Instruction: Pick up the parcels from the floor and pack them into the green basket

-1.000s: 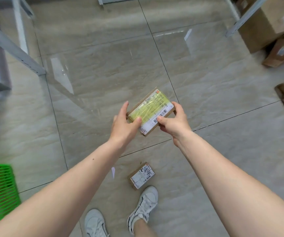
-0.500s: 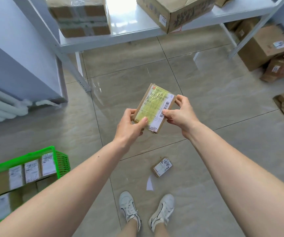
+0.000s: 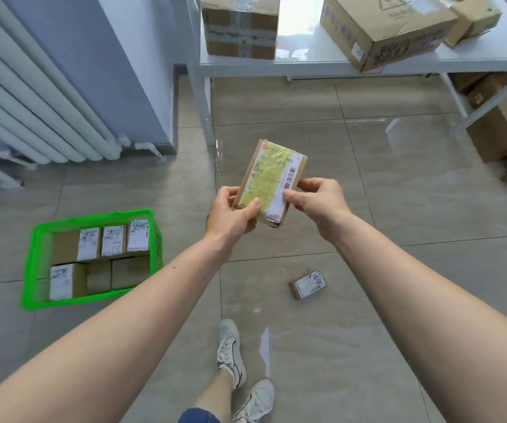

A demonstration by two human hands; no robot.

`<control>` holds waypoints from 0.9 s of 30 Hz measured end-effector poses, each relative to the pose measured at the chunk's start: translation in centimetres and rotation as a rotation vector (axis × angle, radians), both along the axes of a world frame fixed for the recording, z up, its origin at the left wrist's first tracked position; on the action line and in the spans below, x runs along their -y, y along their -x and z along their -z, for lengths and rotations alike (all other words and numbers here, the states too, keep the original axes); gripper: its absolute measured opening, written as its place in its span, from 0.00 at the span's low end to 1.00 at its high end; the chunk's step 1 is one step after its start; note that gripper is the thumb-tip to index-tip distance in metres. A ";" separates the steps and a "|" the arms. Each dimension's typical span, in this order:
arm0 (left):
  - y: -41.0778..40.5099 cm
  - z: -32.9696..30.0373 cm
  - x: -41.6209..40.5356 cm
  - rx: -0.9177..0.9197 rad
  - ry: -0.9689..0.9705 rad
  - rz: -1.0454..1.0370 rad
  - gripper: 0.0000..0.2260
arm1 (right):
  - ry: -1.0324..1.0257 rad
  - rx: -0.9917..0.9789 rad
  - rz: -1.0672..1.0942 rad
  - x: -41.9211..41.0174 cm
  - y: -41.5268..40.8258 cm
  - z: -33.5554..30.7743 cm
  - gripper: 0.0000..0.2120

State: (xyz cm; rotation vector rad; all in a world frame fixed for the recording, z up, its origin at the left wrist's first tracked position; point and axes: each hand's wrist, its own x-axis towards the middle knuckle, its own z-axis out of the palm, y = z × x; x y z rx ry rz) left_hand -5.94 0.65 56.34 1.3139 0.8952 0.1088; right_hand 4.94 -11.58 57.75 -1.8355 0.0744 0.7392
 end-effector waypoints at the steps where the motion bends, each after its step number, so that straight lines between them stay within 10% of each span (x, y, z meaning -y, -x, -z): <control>1: 1.3 0.0 -0.5 0.001 0.005 -0.021 0.12 | 0.003 0.003 -0.014 -0.7 1.1 0.1 0.15; 11: 13.7 0.3 -10.0 0.018 0.066 -0.130 0.20 | 0.078 0.034 -0.179 -12.4 12.3 0.5 0.25; 18: 22.7 1.5 -21.0 -0.021 0.068 -0.107 0.20 | 0.051 0.010 -0.241 -23.6 21.3 2.9 0.07; 27: 31.8 6.9 -31.6 -0.127 -0.061 -0.083 0.15 | 0.071 -0.063 -0.306 -35.3 30.2 9.2 0.11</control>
